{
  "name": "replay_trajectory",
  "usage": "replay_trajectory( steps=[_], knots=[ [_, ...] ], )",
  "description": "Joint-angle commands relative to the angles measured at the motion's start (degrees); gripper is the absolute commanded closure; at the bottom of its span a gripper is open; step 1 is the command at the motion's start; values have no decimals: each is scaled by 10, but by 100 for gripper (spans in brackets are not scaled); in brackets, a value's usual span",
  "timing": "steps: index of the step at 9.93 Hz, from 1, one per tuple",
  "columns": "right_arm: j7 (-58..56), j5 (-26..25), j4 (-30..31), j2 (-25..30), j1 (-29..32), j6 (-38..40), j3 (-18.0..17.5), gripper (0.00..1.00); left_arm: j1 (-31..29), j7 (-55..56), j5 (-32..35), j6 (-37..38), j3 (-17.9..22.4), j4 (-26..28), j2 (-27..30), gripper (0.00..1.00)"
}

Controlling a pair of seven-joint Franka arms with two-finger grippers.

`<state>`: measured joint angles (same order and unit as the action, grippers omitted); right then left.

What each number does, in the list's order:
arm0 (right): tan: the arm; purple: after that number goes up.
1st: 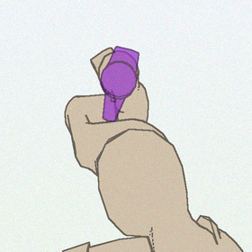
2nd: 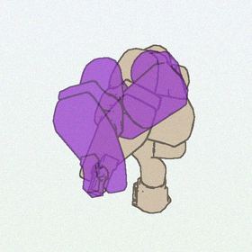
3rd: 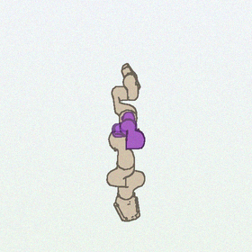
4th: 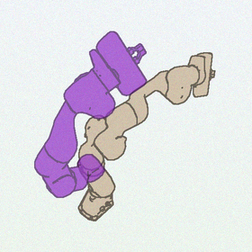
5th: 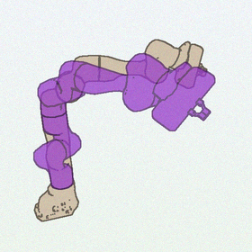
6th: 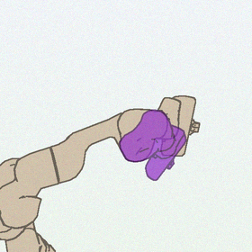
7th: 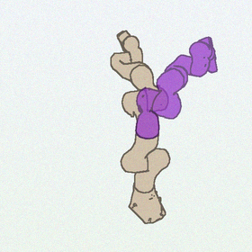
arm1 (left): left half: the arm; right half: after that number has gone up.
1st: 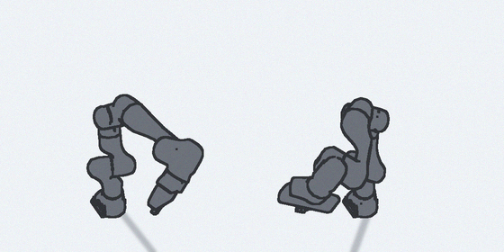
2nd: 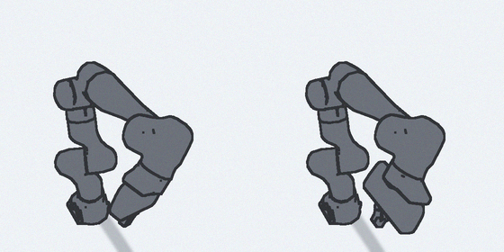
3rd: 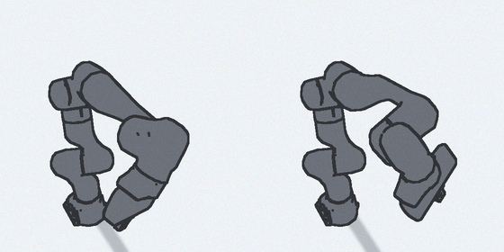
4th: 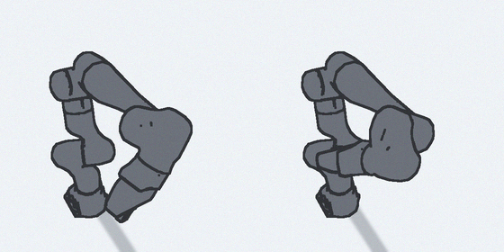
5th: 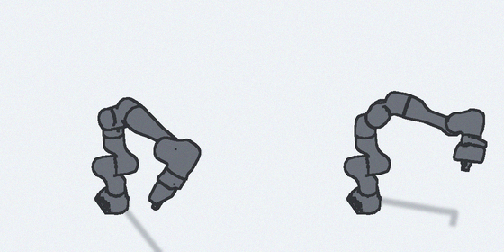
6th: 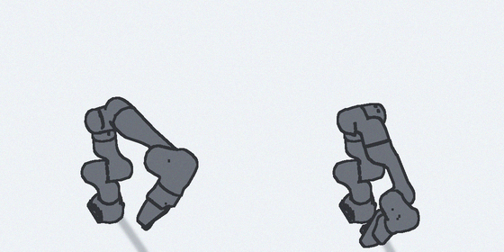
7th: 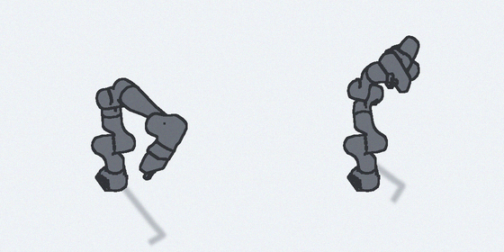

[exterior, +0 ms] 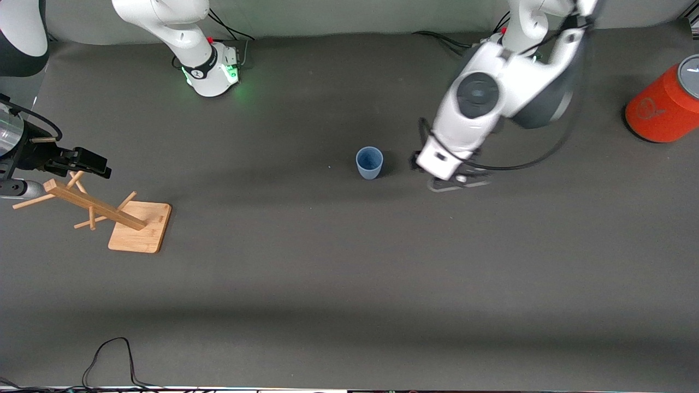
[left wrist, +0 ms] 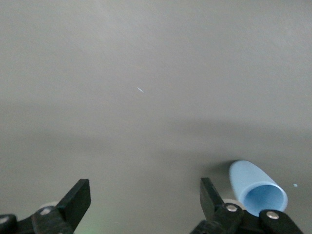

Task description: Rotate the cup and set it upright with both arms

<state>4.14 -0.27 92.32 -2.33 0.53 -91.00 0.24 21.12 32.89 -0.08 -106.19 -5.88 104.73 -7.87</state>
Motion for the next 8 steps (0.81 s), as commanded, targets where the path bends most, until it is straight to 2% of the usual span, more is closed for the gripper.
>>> replay_trajectory(
  steps=[1,2,4,6,8],
  knots=[
    [-11,-6,1,1,0,3,0,0,-94,-143,6,40,-1,-6,51,0],
    [-10,-6,1,1,-1,2,0,0,-140,-202,3,45,1,-3,78,0],
    [-11,-6,1,0,-1,2,-1,0,-195,-264,0,45,6,15,132,0],
    [-11,-6,1,0,-1,2,0,0,-212,-293,0,50,16,31,167,0],
    [-11,-7,1,0,-1,2,-1,0,-227,-295,3,74,20,23,172,0]
  ],
)
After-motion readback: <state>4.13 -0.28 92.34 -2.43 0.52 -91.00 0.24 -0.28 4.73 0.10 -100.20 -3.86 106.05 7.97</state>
